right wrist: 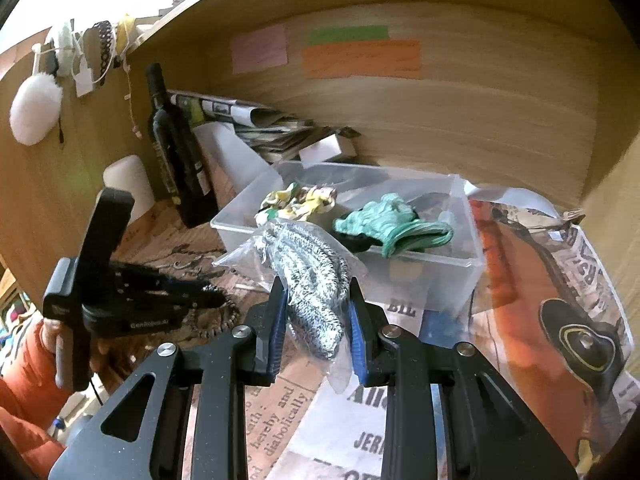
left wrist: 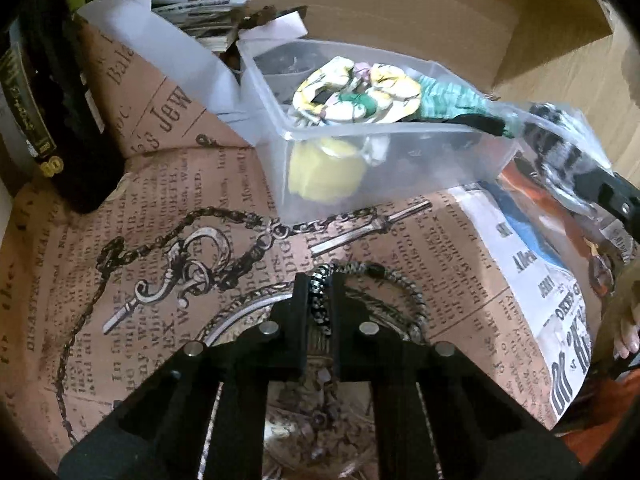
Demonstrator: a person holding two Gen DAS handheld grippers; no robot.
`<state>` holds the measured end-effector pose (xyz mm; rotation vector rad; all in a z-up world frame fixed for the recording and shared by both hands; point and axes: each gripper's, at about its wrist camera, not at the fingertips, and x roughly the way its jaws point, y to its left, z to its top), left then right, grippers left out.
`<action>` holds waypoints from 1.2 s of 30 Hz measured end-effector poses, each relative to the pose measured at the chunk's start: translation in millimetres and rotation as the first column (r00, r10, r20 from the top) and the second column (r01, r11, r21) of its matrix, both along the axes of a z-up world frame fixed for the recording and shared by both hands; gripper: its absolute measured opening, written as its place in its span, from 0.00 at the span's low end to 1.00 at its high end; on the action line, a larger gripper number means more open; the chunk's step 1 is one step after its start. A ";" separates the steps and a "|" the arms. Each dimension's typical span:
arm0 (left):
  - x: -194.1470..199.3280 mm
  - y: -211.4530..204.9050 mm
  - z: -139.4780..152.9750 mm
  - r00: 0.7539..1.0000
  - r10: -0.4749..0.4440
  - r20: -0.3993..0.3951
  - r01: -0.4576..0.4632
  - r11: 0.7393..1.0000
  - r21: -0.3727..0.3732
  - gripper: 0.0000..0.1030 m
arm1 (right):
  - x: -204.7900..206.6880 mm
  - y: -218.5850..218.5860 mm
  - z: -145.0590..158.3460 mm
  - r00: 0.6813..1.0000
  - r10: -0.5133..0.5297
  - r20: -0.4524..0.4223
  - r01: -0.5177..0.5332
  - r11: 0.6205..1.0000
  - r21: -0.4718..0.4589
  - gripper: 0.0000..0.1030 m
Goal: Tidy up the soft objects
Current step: 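Lower the steel wool bag and chain into the box and release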
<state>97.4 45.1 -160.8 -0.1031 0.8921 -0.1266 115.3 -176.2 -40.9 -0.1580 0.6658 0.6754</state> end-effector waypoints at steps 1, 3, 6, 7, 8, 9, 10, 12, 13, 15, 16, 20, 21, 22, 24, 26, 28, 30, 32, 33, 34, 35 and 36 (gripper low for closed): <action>-1.8 -0.7 3.6 1.000 -0.001 0.017 0.001 1.000 0.003 0.07 | 1.1 -0.5 0.8 1.000 -0.004 0.003 0.004 1.000 0.002 0.24; -4.7 -1.7 10.8 0.999 0.000 0.045 0.000 1.000 0.009 0.07 | 4.3 -1.6 3.2 1.000 -0.017 0.011 0.017 1.000 0.005 0.24; -8.6 -1.6 28.3 0.996 -0.003 0.095 0.003 1.000 0.009 0.07 | 9.2 -2.8 6.9 0.999 -0.033 0.024 0.033 0.999 0.010 0.24; -10.0 -1.7 36.0 0.993 -0.005 0.116 0.004 1.000 0.009 0.07 | 11.9 -3.1 9.1 0.999 -0.039 0.032 0.039 0.999 0.013 0.24; -11.2 -1.5 44.2 0.990 -0.004 0.140 0.003 1.000 0.007 0.07 | 13.3 -3.2 10.4 0.998 -0.043 0.036 0.042 0.999 0.014 0.24; -11.3 -0.4 51.5 0.987 0.000 0.162 0.000 1.000 0.000 0.07 | 16.5 -3.7 13.2 0.998 -0.048 0.046 0.047 0.999 0.017 0.24; -8.5 1.7 58.6 0.983 0.005 0.184 -0.003 1.000 -0.012 0.07 | 18.6 -3.7 15.6 0.997 -0.051 0.055 0.050 0.999 0.019 0.24; -5.4 3.5 72.2 0.975 0.011 0.223 -0.006 1.000 -0.022 0.07 | 23.6 -3.7 19.9 0.996 -0.060 0.070 0.058 0.998 0.028 0.24; -2.4 4.1 77.2 0.971 0.013 0.239 -0.009 1.000 -0.020 0.07 | 25.9 -3.8 21.7 0.995 -0.065 0.073 0.062 0.997 0.036 0.24; 2.8 4.5 89.2 0.961 0.015 0.277 -0.011 1.000 -0.014 0.07 | 30.3 -2.8 24.1 0.995 -0.069 0.075 0.065 0.997 0.050 0.24; 5.9 3.3 93.2 0.958 0.011 0.286 -0.008 1.000 -0.010 0.07 | 33.2 -1.8 25.6 0.994 -0.073 0.079 0.069 0.996 0.056 0.24; 21.0 2.0 99.7 0.955 0.006 0.298 -0.008 1.000 0.006 0.07 | 42.9 4.0 27.8 0.994 -0.071 0.085 0.066 0.996 0.061 0.24; 29.1 2.5 98.0 0.957 0.008 0.291 -0.008 1.000 -0.003 0.07 | 46.3 7.3 27.6 0.994 -0.068 0.087 0.063 0.996 0.059 0.24; 35.0 3.0 95.8 0.960 0.012 0.281 -0.009 1.000 -0.011 0.07 | 48.7 9.8 27.2 0.994 -0.066 0.091 0.061 0.997 0.054 0.24; 47.7 4.9 90.1 0.964 0.025 0.265 -0.020 1.000 -0.024 0.07 | 53.9 17.5 25.3 0.993 -0.059 0.099 0.056 0.998 0.035 0.24; 54.8 5.8 84.5 0.965 0.041 0.257 -0.036 0.999 -0.024 0.07 | 58.3 23.6 21.9 0.993 -0.053 0.101 0.052 0.999 0.016 0.24; 63.9 8.3 77.2 0.968 0.053 0.244 -0.046 0.998 -0.032 0.07 | 64.4 32.8 14.7 0.994 -0.053 0.100 0.055 0.998 -0.016 0.24; 66.5 9.2 72.2 0.971 0.058 0.230 -0.050 0.998 -0.039 0.07 | 70.6 39.5 6.7 0.995 -0.050 0.088 0.053 0.998 -0.040 0.24; 70.1 10.3 66.8 0.976 0.053 0.211 -0.045 0.998 -0.045 0.07 | 76.9 44.1 -2.4 0.998 -0.039 0.057 0.042 0.998 -0.051 0.26; 72.0 11.2 64.2 0.978 0.053 0.202 -0.045 0.998 -0.044 0.07 | 78.7 45.2 -5.6 0.998 -0.034 0.044 0.037 0.998 -0.054 0.27; 72.9 11.6 61.8 0.979 0.057 0.198 -0.050 0.998 -0.037 0.07 | 80.3 47.2 -10.3 0.999 -0.029 0.029 0.030 0.998 -0.061 0.27; 72.5 10.9 60.6 0.979 0.055 0.195 -0.050 0.998 -0.031 0.08 | 80.7 48.0 -12.3 0.999 -0.026 0.026 0.028 0.997 -0.067 0.27; 72.0 9.5 60.1 0.980 0.052 0.190 -0.047 0.999 -0.026 0.12 | 79.9 49.6 -14.4 0.999 -0.025 0.029 0.028 0.996 -0.083 0.29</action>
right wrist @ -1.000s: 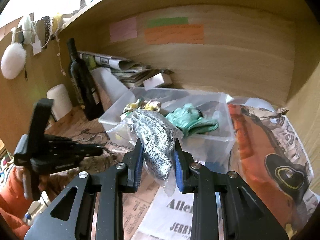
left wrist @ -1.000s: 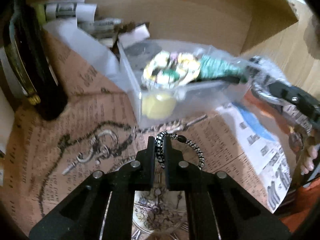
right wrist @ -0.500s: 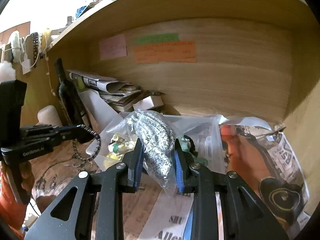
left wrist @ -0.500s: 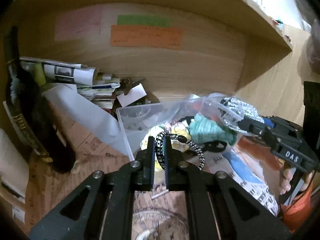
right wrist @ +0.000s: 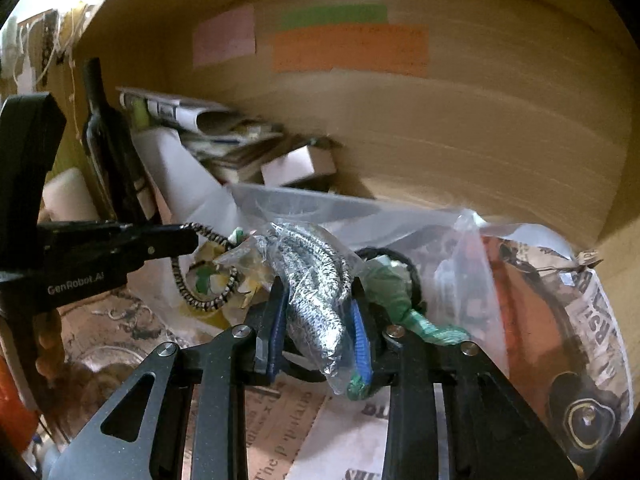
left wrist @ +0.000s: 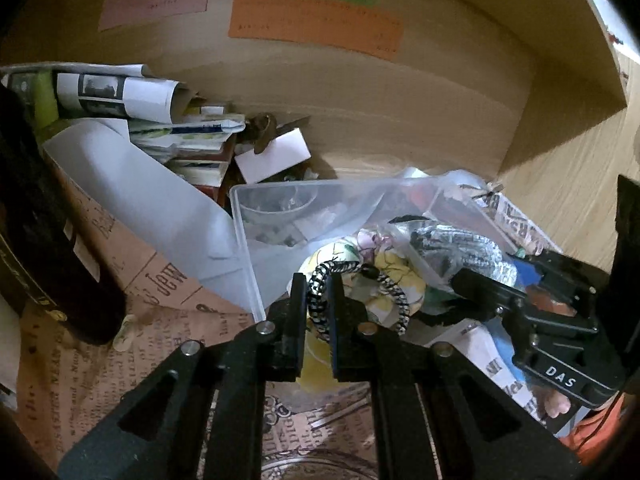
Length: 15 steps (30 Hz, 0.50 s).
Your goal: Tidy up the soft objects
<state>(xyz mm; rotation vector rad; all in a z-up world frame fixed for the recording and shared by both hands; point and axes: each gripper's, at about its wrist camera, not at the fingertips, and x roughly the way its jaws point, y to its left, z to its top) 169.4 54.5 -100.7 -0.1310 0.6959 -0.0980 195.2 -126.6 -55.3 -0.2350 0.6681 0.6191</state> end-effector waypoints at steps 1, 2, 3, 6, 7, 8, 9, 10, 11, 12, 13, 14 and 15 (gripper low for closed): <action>-0.1 -0.5 -0.8 1.000 -0.004 -0.007 0.004 1.000 0.002 0.14 | -0.9 1.0 -0.7 1.000 0.003 0.002 -0.003 1.000 -0.009 0.32; -0.6 -1.0 -1.1 1.000 -0.006 -0.009 0.006 1.000 0.000 0.17 | -1.4 1.6 -0.8 1.000 0.005 0.003 -0.005 1.000 -0.016 0.36; -2.4 -1.5 -0.5 1.000 -0.010 -0.009 0.010 1.000 -0.002 0.21 | -3.2 1.6 -0.2 1.000 0.009 0.006 -0.008 1.000 -0.019 0.40; -8.4 -2.7 2.8 1.000 -0.014 0.002 0.014 1.000 -0.003 0.36 | -7.3 0.1 1.9 1.000 0.010 0.018 -0.010 1.000 -0.019 0.56; -13.0 -3.1 6.0 1.000 -0.012 0.015 0.012 1.000 -0.001 0.39 | -8.2 0.2 2.9 1.000 0.009 0.026 -0.009 1.000 -0.019 0.58; -18.1 -3.6 9.7 1.000 -0.006 0.030 0.006 1.000 0.003 0.45 | -10.2 -0.6 5.2 0.999 0.009 0.036 -0.008 1.000 -0.017 0.59; -20.8 -3.9 12.8 0.999 -0.002 0.038 0.002 1.000 0.006 0.50 | -10.8 -1.0 7.0 0.999 0.010 0.040 -0.009 1.000 -0.016 0.59; -25.3 -4.4 16.9 0.999 0.002 0.051 -0.003 1.000 0.009 0.51 | -12.6 -2.6 10.3 0.999 0.010 0.045 -0.010 1.000 -0.011 0.60; -28.8 -4.8 20.8 0.998 0.004 0.061 -0.005 1.000 0.010 0.53 | -13.4 -3.7 12.5 0.999 0.008 0.048 -0.008 1.000 -0.005 0.63; -32.6 -5.4 25.1 0.997 0.005 0.071 -0.006 1.000 0.012 0.54 | -15.7 -5.5 16.0 0.998 0.004 0.055 -0.004 1.000 0.006 0.64; -37.4 -6.2 30.1 0.996 0.006 0.084 -0.008 1.000 0.015 0.55 | -19.0 -9.1 21.3 0.998 -0.002 0.066 0.001 1.000 0.023 0.66; -42.6 -7.1 35.4 0.995 0.008 0.099 -0.010 1.000 0.016 0.56 | -20.8 -10.9 24.8 0.997 -0.004 0.073 0.002 0.999 0.034 0.67; -46.0 -7.7 39.2 0.994 0.009 0.110 -0.011 1.000 0.017 0.58 | -24.7 -15.1 31.0 0.996 -0.008 0.085 0.004 0.999 0.049 0.68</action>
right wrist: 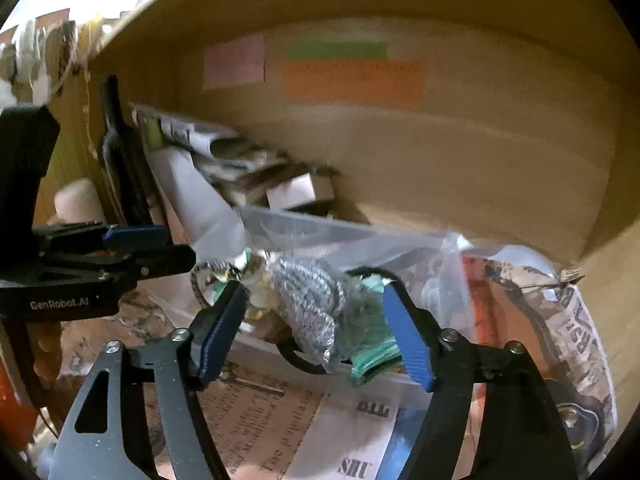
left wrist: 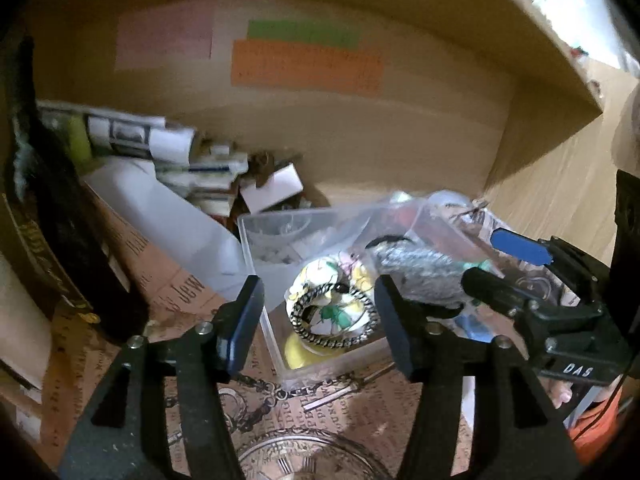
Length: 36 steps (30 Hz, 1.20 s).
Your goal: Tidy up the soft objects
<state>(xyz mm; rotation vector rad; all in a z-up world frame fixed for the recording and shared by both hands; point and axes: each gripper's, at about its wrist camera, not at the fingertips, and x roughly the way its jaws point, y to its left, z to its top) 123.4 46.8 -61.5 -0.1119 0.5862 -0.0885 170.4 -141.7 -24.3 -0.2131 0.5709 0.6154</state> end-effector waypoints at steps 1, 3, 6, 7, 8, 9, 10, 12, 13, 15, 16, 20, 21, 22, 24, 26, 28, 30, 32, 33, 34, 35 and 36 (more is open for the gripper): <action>-6.8 -1.3 6.2 1.000 0.002 0.023 -0.002 1.000 0.000 0.60 | -2.4 -2.0 4.2 1.000 -0.004 0.009 0.003 1.000 0.010 0.68; -16.0 -3.7 14.5 0.999 0.006 0.054 -0.006 1.000 0.004 0.63 | -9.0 -8.2 15.4 1.000 -0.008 0.029 0.007 0.999 0.035 0.68; -33.4 -9.7 27.4 0.993 0.012 0.120 -0.015 1.000 0.019 0.67 | -18.6 -15.3 29.0 0.998 -0.014 0.056 0.010 0.998 0.067 0.72; -39.8 -12.4 31.9 0.990 0.016 0.144 -0.019 0.999 0.026 0.68 | -24.3 -20.0 35.4 0.997 -0.019 0.072 0.013 0.997 0.082 0.76; -44.5 -14.4 35.4 0.987 0.018 0.160 -0.024 0.999 0.032 0.69 | -27.3 -21.8 38.1 0.996 -0.023 0.082 0.015 0.996 0.091 0.81; -49.9 -16.9 39.0 0.984 0.021 0.179 -0.028 0.999 0.040 0.70 | -32.9 -26.1 43.5 0.994 -0.033 0.101 0.023 0.994 0.103 0.81; -55.9 -20.0 42.7 0.980 0.022 0.198 -0.033 0.998 0.050 0.70 | -35.5 -28.1 46.4 0.993 -0.040 0.113 0.027 0.993 0.111 0.82; -65.4 -24.5 48.3 0.974 0.026 0.226 -0.041 0.997 0.062 0.76 | -43.4 -33.8 54.1 0.990 -0.049 0.135 0.032 0.992 0.126 0.82; -70.4 -26.7 50.9 0.970 0.028 0.242 -0.045 0.997 0.064 0.79 | -46.3 -36.0 56.7 0.988 -0.055 0.142 0.036 0.990 0.134 0.84; -78.9 -29.9 55.1 0.964 0.028 0.264 -0.045 0.997 0.059 0.85 | -51.8 -40.3 61.2 0.986 -0.064 0.155 0.040 0.988 0.150 0.90; -83.2 -31.3 57.4 0.962 0.025 0.271 -0.041 0.998 0.055 0.86 | -56.2 -43.7 64.5 0.984 -0.071 0.166 0.044 0.985 0.164 0.94; -94.5 -36.6 61.3 0.956 0.021 0.293 -0.038 0.998 0.053 0.93 | -69.6 -52.6 71.6 0.975 -0.099 0.198 0.059 0.978 0.198 1.00; -97.1 -38.3 61.7 0.954 0.023 0.300 -0.042 0.998 0.056 0.95 | -71.5 -53.5 72.5 0.974 -0.103 0.201 0.062 0.978 0.201 1.00; -100.4 -40.1 62.3 0.950 0.026 0.310 -0.047 0.997 0.061 0.96 | -73.4 -54.6 73.3 0.974 -0.106 0.203 0.064 0.977 0.204 1.00; -105.0 -43.4 62.7 0.947 0.027 0.321 -0.051 0.997 0.065 0.97 | -76.0 -55.9 73.7 0.974 -0.107 0.201 0.064 0.976 0.209 1.00; -108.3 -44.5 62.1 0.946 0.022 0.324 -0.045 0.997 0.065 0.97 | -77.6 -56.8 72.7 0.975 -0.104 0.196 0.063 0.976 0.208 1.00; -110.8 -45.0 61.4 0.945 0.023 0.326 -0.046 0.997 0.063 0.98 | -79.0 -57.1 72.0 0.977 -0.102 0.189 0.062 0.976 0.208 1.00; -111.8 -44.4 61.0 0.945 0.025 0.326 -0.047 0.997 0.062 0.98 | -81.0 -57.3 71.4 0.977 -0.102 0.186 0.062 0.976 0.209 1.00; -112.1 -43.7 60.3 0.946 0.025 0.324 -0.047 0.997 0.059 0.99 | -82.9 -57.3 71.3 0.977 -0.101 0.187 0.061 0.976 0.209 1.00; -112.0 -43.5 59.8 0.946 0.025 0.323 -0.046 0.997 0.057 0.99 | -83.5 -56.7 71.5 0.977 -0.100 0.189 0.059 0.976 0.209 1.00; -111.8 -43.2 59.6 0.946 0.025 0.322 -0.045 0.997 0.055 0.99 | -84.6 -56.2 71.8 0.977 -0.099 0.190 0.058 0.976 0.209 1.00; -111.6 -42.4 59.4 0.947 0.023 0.322 -0.043 0.998 0.055 0.99 | -85.6 -56.1 71.7 0.977 -0.098 0.192 0.057 0.976 0.209 1.00; -111.5 -42.6 59.2 0.946 0.022 0.322 -0.042 0.998 0.056 0.99 | -86.3 -55.8 71.8 0.976 -0.097 0.194 0.055 0.976 0.209 1.00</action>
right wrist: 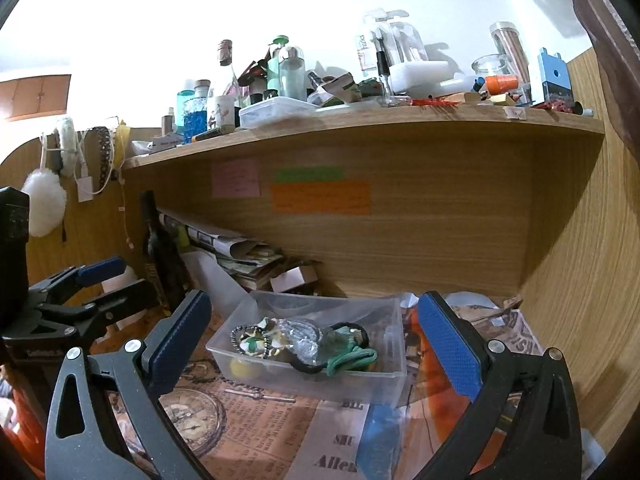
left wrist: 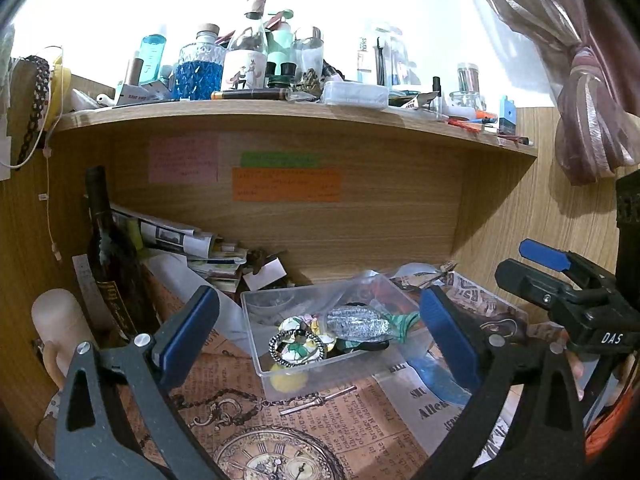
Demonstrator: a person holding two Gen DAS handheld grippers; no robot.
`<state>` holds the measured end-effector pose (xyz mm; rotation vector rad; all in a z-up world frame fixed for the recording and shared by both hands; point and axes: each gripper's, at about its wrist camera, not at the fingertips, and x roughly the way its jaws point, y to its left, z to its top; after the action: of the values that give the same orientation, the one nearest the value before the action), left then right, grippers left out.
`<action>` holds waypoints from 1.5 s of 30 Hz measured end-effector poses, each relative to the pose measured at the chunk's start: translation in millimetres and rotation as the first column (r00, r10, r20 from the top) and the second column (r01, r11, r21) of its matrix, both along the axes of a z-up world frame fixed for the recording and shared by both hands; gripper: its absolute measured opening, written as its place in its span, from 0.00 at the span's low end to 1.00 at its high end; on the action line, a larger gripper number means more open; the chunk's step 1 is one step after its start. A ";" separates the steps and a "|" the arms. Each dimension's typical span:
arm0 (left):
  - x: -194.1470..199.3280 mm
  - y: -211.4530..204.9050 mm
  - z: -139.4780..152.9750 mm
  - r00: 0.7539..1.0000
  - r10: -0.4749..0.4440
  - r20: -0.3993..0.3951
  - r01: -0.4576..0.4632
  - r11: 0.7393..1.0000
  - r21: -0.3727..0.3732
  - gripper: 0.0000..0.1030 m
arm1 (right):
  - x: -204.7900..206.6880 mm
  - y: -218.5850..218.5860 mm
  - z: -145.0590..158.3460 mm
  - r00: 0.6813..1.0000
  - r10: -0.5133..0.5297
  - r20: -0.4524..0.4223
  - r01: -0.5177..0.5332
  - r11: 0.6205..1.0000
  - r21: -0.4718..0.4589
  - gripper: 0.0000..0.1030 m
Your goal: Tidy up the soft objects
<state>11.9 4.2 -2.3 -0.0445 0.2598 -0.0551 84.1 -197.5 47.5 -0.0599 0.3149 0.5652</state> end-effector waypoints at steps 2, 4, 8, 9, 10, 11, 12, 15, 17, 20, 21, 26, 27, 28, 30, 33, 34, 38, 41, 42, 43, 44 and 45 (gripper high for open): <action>-0.5 -1.3 0.4 1.000 0.006 0.001 -0.006 1.000 0.001 0.99 | -1.2 0.6 0.6 1.000 0.002 0.006 -0.002 1.000 0.000 1.00; -0.2 -1.3 0.2 1.000 0.007 0.003 -0.007 1.000 0.006 0.99 | -2.4 0.6 0.9 1.000 0.002 0.010 -0.002 1.000 -0.001 1.00; 0.4 -0.8 -0.5 1.000 0.003 0.004 -0.003 1.000 0.007 0.99 | -2.7 0.9 1.8 1.000 0.009 0.015 -0.009 1.000 0.001 1.00; 0.5 -1.0 -0.6 1.000 0.003 0.004 -0.003 1.000 0.007 0.99 | -3.0 1.2 2.0 1.000 0.009 0.017 -0.009 1.000 0.000 1.00; 0.4 -1.6 -0.5 1.000 0.005 0.004 -0.005 1.000 0.009 0.99 | -3.2 1.5 2.3 1.000 0.011 0.019 -0.011 1.000 0.000 1.00; 0.4 -1.8 -0.6 1.000 0.006 0.004 -0.006 1.000 0.010 0.99 | -3.4 1.9 2.4 1.000 0.011 0.020 -0.011 1.000 0.000 1.00; 0.4 -1.5 -0.5 1.000 0.005 0.005 -0.005 1.000 0.009 0.99 | -3.5 1.9 2.5 1.000 0.012 0.021 -0.012 1.000 0.000 1.00; 0.6 -0.9 -0.5 1.000 0.002 0.005 -0.002 1.000 0.009 0.99 | -3.6 2.3 2.7 1.000 0.014 0.022 -0.014 1.000 0.000 1.00; 0.6 -1.1 -0.4 1.000 0.002 0.006 -0.002 1.000 0.009 0.99 | -3.8 2.7 2.7 1.000 0.013 0.022 -0.013 1.000 0.000 1.00; 0.7 -0.9 -0.1 1.000 0.005 0.011 -0.005 1.000 0.012 0.99 | -3.7 2.4 2.7 1.000 0.013 0.022 -0.013 1.000 0.000 1.00; 0.7 -1.1 -0.1 1.000 0.005 0.012 -0.005 1.000 0.015 0.99 | -3.9 2.3 2.7 1.000 0.013 0.022 -0.013 1.000 0.000 1.00; 0.5 -3.1 -0.1 1.000 0.003 0.014 -0.004 1.000 0.023 1.00 | -3.9 2.3 2.4 1.000 0.011 0.022 -0.011 1.000 -0.001 1.00; 0.5 -2.9 -0.1 1.000 0.001 0.013 -0.002 1.000 0.020 1.00 | -3.9 2.1 2.4 1.000 0.012 0.022 -0.012 1.000 0.000 1.00; 0.5 -2.9 -0.2 1.000 0.000 0.012 -0.001 1.000 0.017 1.00 | -4.0 2.0 2.4 1.000 0.013 0.021 -0.013 1.000 0.001 1.00; 0.8 -3.0 0.0 1.000 -0.001 0.011 0.001 1.000 0.014 1.00 | -3.8 2.0 2.3 1.000 0.013 0.022 -0.013 1.000 0.000 1.00; 0.9 -2.3 0.1 1.000 -0.002 0.011 0.002 1.000 0.015 1.00 | -4.0 2.3 2.2 1.000 0.010 0.023 -0.010 1.000 0.000 1.00; 1.0 -2.0 0.1 1.000 -0.004 0.012 0.004 1.000 0.015 1.00 | -3.9 2.5 2.2 1.000 0.010 0.022 -0.010 1.000 0.000 1.00; 0.8 -1.5 0.4 1.000 -0.002 0.016 0.002 1.000 0.011 1.00 | -4.4 2.6 2.1 1.000 0.010 0.023 -0.010 1.000 -0.001 1.00; 1.9 -0.7 0.2 1.000 -0.012 0.008 0.012 1.000 0.006 1.00 | -4.9 2.9 2.1 1.000 0.009 0.024 -0.009 1.000 -0.003 1.00; 2.1 -0.6 0.5 1.000 -0.015 0.007 0.015 1.000 0.005 1.00 | -5.2 3.0 2.1 1.000 0.009 0.026 -0.009 1.000 -0.004 1.00; 2.0 -0.5 0.1 1.000 -0.014 0.008 0.014 1.000 0.005 1.00 | -5.2 3.3 2.0 1.000 0.008 0.026 -0.008 1.000 -0.003 1.00; 2.2 -0.4 0.4 1.000 -0.016 0.008 0.016 1.000 0.008 1.00 | -5.4 3.6 2.0 1.000 0.007 0.024 -0.007 1.000 -0.002 1.00; 2.2 -0.6 0.4 1.000 -0.017 0.007 0.017 1.000 0.009 1.00 | -5.4 3.7 2.0 1.000 0.007 0.024 -0.007 1.000 -0.002 1.00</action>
<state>14.1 3.6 -1.9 -0.0333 0.2536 -0.0707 78.7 -193.8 49.5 -0.0693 0.2923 0.5709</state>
